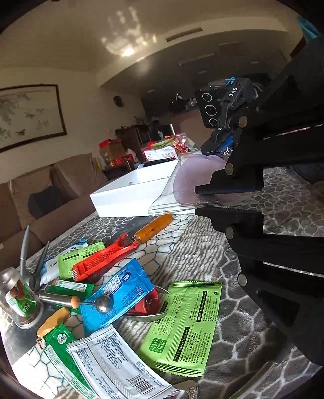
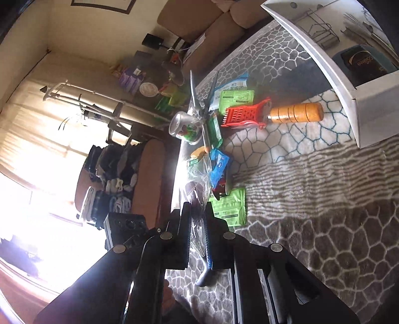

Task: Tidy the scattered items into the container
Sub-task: 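Carry the plastic bag into the white box with the right tool and release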

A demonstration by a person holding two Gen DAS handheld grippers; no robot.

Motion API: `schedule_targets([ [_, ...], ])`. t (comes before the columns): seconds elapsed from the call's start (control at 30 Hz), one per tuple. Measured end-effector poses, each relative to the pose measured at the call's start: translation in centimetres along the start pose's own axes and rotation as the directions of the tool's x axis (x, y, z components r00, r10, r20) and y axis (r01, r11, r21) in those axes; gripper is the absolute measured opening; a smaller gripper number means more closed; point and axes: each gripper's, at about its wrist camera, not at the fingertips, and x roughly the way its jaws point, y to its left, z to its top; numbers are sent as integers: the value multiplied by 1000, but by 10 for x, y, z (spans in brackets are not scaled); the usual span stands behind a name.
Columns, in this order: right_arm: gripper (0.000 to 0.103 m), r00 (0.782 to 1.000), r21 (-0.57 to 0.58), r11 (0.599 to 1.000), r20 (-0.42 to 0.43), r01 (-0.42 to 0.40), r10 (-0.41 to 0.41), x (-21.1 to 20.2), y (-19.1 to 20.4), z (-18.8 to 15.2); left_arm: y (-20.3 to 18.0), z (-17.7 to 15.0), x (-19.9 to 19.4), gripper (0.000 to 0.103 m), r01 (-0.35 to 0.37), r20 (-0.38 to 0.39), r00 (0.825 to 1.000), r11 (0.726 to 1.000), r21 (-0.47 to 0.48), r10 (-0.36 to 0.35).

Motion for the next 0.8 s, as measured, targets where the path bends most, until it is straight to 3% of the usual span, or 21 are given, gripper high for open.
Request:
schedule_targets([
  [0.2, 9, 997, -56, 997, 58, 44, -41, -42, -1, 16, -52, 7, 33, 8, -58, -28, 998, 996, 68, 60],
  [0.37, 9, 979, -94, 984, 156, 149, -133, -104, -12, 57, -128, 30, 106, 8, -98, -87, 989, 976, 196, 117],
  [0.47, 9, 957, -82, 972, 210, 221, -200, -137, -28, 86, -164, 43, 164, 8, -139, -140, 973, 952, 274, 182],
  [0.57, 9, 932, -72, 950, 229, 304, -281, -153, -53, 114, -186, 52, 222, 8, -200, -184, 944, 916, 348, 275],
  [0.63, 9, 926, -36, 948, 229, 316, -300, -158, -75, 130, -194, 56, 257, 8, -249, -203, 915, 883, 399, 349],
  [0.73, 9, 930, 26, 955, 218, 297, -295, -158, -107, 147, -194, 59, 296, 12, -339, -206, 857, 818, 466, 472],
  [0.8, 9, 934, 73, 956, 204, 285, -294, -152, -127, 153, -190, 58, 310, 22, -404, -193, 811, 768, 496, 552],
])
